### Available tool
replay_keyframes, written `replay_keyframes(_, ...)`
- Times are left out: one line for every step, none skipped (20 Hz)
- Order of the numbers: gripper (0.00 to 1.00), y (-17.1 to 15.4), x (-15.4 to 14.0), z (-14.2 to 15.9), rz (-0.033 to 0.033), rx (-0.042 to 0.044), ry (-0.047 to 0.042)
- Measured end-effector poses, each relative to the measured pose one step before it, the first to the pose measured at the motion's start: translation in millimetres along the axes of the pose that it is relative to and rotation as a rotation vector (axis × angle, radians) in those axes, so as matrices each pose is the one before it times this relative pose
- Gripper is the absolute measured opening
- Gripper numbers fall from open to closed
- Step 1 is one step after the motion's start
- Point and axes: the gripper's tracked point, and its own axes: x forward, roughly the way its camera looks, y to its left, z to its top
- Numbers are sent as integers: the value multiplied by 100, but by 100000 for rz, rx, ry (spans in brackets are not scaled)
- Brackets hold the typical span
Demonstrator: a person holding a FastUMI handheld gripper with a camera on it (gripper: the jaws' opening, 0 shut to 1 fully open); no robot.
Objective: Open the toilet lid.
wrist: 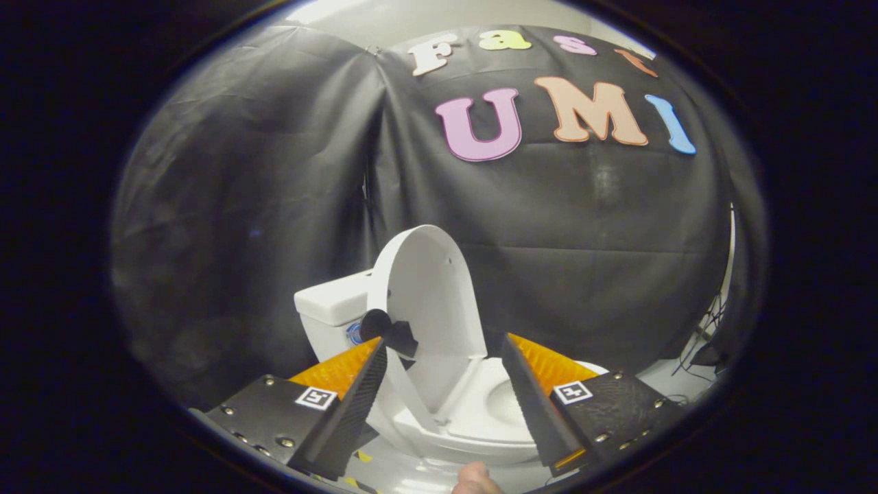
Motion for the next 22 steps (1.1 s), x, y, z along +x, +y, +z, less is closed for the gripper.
replay_keyframes(99, -605, -395, 35, -911, -1504, -156)
replay_keyframes(99, -720, -295, -130, -1379, -1559, 29)
replay_keyframes(99, -620, -351, -123, -816, -1458, 271)
replay_keyframes(99, -300, -73, -140, -298, -1100, -26)
replay_keyframes(99, -667, -289, 6, -394, -602, -191)
replay_keyframes(99, -755, -279, 58, -651, -26, 164)
replay_keyframes(99, -471, -225, -26, -148, 754, 11)
replay_keyframes(99, -677, -19, -99, -160, 1514, 284)
replay_keyframes(99, -678, -171, -60, -336, 1702, 416)
replay_keyframes(99, -875, -130, 40, -697, 1763, 88)
replay_keyframes(99, -1049, -123, 203, -1565, 1589, -192)
replay_keyframes(99, -1177, -109, 201, -1682, 1806, -353)
replay_keyframes(99, -1089, -62, 382, -1369, 2034, -749)
replay_keyframes(99, -1212, -86, 257, -1493, 1700, -535)
replay_keyframes(99, -1222, -39, 195, -2034, 1199, -443)
replay_keyframes(99, -1128, -72, 147, -1296, 852, -360)
replay_keyframes(99, -888, -55, 127, -1124, 697, -297)
replay_keyframes(99, -833, -138, 27, -677, 271, 43)
replay_keyframes(99, -798, -100, -23, -1115, -443, 297)
replay_keyframes(99, -898, -101, -93, -1254, -1214, 140)
replay_keyframes(99, -805, -27, -79, -1356, -1184, 177)
replay_keyframes(99, -633, -147, -130, -926, -822, 538)
